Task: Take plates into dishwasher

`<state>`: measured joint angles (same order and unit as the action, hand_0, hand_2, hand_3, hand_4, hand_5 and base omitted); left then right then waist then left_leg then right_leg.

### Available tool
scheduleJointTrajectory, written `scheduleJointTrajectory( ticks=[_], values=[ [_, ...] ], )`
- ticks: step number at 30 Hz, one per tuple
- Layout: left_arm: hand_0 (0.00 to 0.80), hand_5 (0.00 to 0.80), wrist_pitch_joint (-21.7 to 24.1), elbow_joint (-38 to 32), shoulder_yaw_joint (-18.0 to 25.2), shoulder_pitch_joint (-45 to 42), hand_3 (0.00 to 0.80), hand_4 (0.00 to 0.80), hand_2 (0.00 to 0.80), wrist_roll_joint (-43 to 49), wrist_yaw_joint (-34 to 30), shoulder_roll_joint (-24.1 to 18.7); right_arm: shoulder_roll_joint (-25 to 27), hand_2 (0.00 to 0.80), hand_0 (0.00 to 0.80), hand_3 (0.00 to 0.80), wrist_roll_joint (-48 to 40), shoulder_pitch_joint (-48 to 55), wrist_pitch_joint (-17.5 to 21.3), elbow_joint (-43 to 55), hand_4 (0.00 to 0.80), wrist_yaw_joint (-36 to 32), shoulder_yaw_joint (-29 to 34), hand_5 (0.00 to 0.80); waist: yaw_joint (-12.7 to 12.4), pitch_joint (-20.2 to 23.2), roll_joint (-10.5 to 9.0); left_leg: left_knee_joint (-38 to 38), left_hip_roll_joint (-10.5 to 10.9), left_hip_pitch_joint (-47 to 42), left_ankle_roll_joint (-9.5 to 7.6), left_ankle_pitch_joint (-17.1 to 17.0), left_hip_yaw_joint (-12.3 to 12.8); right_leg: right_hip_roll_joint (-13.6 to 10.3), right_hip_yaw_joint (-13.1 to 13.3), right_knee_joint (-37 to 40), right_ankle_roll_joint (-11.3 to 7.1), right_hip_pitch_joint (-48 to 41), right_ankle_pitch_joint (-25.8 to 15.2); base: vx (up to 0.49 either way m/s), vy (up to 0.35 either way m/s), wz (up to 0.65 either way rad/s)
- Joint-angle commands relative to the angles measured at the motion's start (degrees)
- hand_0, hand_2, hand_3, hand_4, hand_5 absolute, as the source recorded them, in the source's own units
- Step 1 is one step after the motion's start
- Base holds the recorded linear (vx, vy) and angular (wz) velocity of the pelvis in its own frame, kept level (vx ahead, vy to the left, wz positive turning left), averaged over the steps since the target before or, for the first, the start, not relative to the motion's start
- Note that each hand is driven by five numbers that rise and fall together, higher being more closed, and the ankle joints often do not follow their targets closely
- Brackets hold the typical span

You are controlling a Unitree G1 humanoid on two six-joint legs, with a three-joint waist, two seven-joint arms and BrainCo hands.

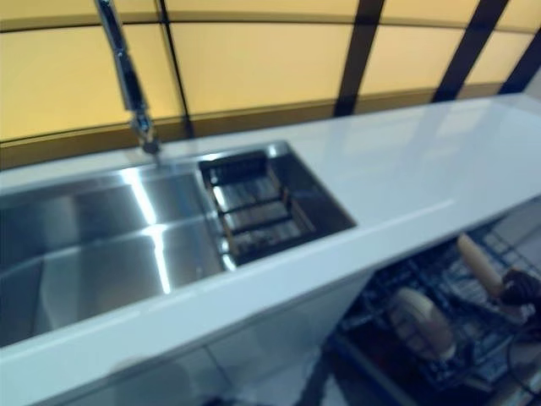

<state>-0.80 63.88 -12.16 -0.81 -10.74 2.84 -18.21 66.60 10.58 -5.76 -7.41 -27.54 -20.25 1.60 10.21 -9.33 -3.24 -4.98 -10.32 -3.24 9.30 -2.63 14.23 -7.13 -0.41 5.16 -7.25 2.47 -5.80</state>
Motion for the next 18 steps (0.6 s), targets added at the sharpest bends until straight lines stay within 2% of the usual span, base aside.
scheduleJointTrajectory(
  ticks=[1,13,18],
  values=[
    [0.0,0.0,0.38,1.38,1.61,3.53,0.0,0.0,0.0,1.37,-0.2,-2.33,0.58,0.8,0.8,0.8,2.61,-3.29,1.2,-0.43,0.8,0.03,-0.37,0.8,-0.42,-0.27,-2.44,-0.02,0.12,-1.64,-2.56,1.22,-0.97,-1.64,0.12,-0.19,-2.58,-0.54,-1.27,0.0,0.0,0.0],
    [0.0,0.0,0.62,0.44,1.34,4.03,0.0,0.0,0.0,1.95,-1.04,-2.99,-1.93,0.8,0.8,0.8,3.93,-2.17,-0.02,-3.11,0.8,0.12,-2.02,0.8,-0.44,-1.17,-1.69,-0.02,0.07,-0.98,-2.33,1.1,-1.48,-1.78,0.35,-0.24,-2.69,0.06,-1.27,-0.006,-0.019,0.0],
    [0.0,0.0,1.13,-0.3,0.33,4.44,0.0,0.0,0.0,1.53,-1.31,-3.47,-2.56,0.8,0.8,0.8,4.12,-4.32,-0.64,-6.81,0.8,2.23,-3.05,0.8,-0.81,-2.27,-0.52,-0.02,0.19,-0.29,-2.24,1.04,-2.03,-2.03,0.2,-0.35,-2.7,0.84,-1.3,-0.032,-0.041,0.0]
  ],
)
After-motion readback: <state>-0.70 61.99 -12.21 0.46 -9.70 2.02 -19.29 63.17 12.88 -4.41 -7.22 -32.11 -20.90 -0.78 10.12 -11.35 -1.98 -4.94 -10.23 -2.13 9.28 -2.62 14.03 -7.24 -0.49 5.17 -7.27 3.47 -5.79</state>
